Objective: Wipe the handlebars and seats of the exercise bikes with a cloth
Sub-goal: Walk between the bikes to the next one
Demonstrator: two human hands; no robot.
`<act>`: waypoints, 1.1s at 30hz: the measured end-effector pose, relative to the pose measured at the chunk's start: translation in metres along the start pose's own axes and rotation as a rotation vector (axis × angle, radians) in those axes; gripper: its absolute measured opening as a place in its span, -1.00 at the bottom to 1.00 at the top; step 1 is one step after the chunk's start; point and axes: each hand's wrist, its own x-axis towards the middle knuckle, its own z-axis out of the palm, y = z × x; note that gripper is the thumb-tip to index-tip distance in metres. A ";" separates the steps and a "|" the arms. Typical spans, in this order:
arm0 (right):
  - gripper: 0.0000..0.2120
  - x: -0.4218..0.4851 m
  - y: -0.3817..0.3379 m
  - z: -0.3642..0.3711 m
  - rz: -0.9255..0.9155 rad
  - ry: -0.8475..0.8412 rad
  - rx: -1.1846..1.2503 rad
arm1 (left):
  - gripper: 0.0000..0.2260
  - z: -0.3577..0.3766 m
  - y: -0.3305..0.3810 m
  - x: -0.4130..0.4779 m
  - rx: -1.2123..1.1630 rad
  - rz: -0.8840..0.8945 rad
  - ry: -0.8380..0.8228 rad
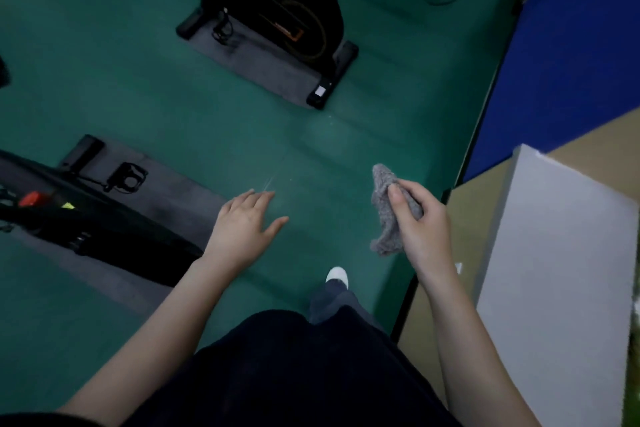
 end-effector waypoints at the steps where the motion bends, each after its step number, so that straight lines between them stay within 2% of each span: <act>1: -0.89 0.018 -0.001 -0.012 -0.004 0.005 -0.007 | -0.47 -0.001 0.014 0.011 -0.001 -0.002 0.002; 6: -0.82 0.095 -0.003 -0.060 0.021 0.038 -0.004 | -0.47 -0.011 0.067 0.058 -0.031 -0.007 0.071; 11: -0.82 0.152 -0.009 -0.068 0.039 0.037 0.048 | -0.46 -0.020 0.078 0.095 -0.018 -0.086 0.087; 14: -0.88 0.180 -0.018 -0.051 0.023 -0.038 0.042 | -0.46 -0.027 0.073 0.117 -0.037 -0.142 0.089; 21: -0.85 0.266 -0.053 0.009 -0.092 -0.195 -0.006 | -0.47 -0.044 0.043 0.193 -0.087 -0.249 0.106; 29: -0.92 0.368 -0.100 0.072 -0.131 -0.267 -0.028 | -0.47 -0.090 0.001 0.290 -0.129 -0.327 0.160; 33: -0.91 0.401 -0.123 0.108 -0.155 -0.361 -0.042 | -0.47 -0.111 -0.016 0.313 -0.154 -0.392 0.193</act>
